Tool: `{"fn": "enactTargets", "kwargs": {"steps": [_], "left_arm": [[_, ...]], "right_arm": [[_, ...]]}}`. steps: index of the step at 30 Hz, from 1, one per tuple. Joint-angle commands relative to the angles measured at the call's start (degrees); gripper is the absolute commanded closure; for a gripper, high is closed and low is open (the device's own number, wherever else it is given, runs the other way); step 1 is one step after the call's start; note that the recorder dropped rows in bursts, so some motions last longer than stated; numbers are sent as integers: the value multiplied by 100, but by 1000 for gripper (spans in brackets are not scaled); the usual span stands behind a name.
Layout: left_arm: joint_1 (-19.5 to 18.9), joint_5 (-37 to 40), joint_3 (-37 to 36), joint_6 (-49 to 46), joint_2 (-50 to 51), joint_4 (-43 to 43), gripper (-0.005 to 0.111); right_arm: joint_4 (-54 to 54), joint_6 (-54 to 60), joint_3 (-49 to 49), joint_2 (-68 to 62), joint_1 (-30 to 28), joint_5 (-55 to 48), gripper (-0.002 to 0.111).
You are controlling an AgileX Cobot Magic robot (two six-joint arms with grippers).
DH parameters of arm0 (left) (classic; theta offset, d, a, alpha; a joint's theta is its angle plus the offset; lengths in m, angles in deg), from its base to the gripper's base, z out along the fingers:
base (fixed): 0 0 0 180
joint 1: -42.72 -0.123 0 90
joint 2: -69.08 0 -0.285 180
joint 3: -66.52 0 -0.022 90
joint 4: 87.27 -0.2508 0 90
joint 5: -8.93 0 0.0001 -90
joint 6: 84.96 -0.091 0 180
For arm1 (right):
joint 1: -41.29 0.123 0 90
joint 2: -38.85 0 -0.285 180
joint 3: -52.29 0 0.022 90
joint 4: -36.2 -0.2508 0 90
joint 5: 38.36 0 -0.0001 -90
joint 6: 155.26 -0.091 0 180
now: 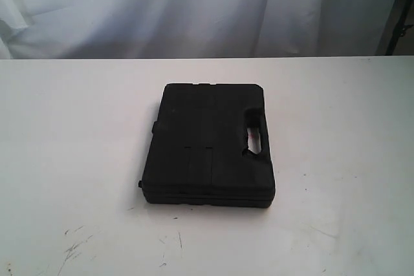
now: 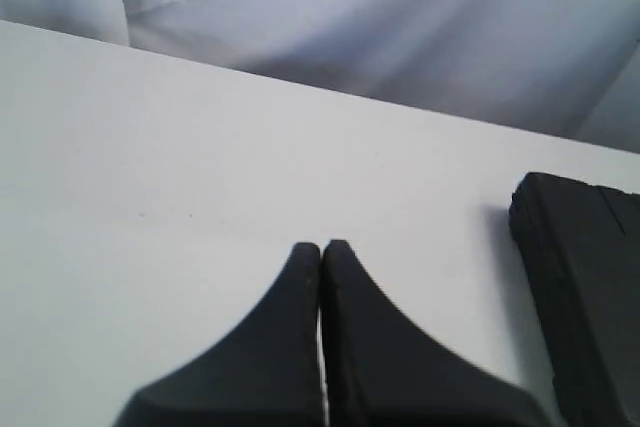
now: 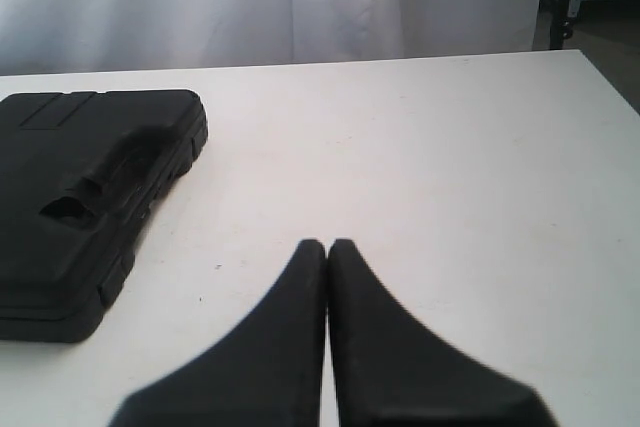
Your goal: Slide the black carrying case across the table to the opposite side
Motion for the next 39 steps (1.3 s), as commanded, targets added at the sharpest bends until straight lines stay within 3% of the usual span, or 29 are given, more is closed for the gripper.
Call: {"fn": "enactTargets", "kwargs": {"steps": [1, 12, 21, 24, 29, 39], "left_arm": [[-178, -61, -336, 50, -648, 87, 107], [-178, -88, -727, 13, -1440, 64, 107], [-178, -98, -731, 51, -1491, 210, 107], [-178, -24, -731, -241, -1516, 479, 107], [-178, 501, -731, -1510, -1820, 1281, 107], [-178, 683, -1157, -1948, -2277, 1291, 107]], "right_arm": [[-8, 1, 19, 29, -29, 11, 108], [-8, 1, 19, 29, -29, 11, 108], [-8, 1, 19, 29, -29, 11, 108], [-8, 1, 19, 29, -29, 11, 108], [-8, 1, 19, 29, -29, 11, 108], [-8, 1, 19, 29, -29, 11, 108]]}}
